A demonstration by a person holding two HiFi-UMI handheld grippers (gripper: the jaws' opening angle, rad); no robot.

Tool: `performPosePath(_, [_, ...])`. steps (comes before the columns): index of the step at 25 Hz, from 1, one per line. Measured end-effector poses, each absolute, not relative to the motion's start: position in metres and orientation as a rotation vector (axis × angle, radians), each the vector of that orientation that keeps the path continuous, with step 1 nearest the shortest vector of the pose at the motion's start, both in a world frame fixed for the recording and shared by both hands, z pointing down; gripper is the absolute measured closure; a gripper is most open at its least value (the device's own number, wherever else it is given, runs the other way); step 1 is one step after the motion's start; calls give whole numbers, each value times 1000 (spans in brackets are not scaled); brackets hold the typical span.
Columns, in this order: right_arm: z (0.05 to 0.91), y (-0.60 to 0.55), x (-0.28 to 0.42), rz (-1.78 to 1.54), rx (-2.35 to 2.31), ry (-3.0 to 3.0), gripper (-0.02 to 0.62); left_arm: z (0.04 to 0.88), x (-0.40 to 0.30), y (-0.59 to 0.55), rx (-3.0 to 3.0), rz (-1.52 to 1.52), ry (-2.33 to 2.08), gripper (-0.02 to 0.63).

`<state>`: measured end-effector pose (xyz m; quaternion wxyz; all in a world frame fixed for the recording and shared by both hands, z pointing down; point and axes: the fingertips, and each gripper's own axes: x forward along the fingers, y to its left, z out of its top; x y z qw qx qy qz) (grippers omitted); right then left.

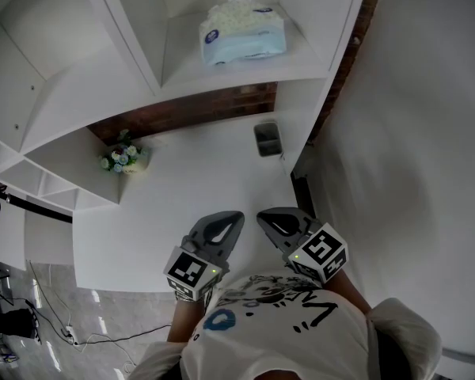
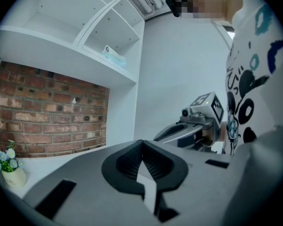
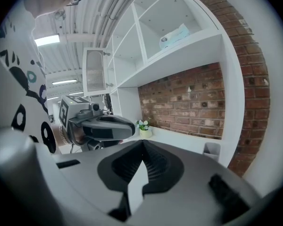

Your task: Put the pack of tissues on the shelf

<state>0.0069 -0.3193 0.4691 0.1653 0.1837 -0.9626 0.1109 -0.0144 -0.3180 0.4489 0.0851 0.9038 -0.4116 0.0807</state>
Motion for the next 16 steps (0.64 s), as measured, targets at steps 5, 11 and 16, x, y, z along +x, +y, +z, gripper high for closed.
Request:
performPosePath(5, [470, -320, 7, 315, 529, -2740, 569, 450, -15, -318, 2692, 249, -1226, 591])
performPosePath(11, [469, -322, 9, 314, 539, -2741, 569, 451, -15, -319, 2687, 270, -1223, 591])
performPosePath(16, [471, -327, 13, 301, 560, -2736, 569, 452, -13, -321, 2688, 277, -1215, 591])
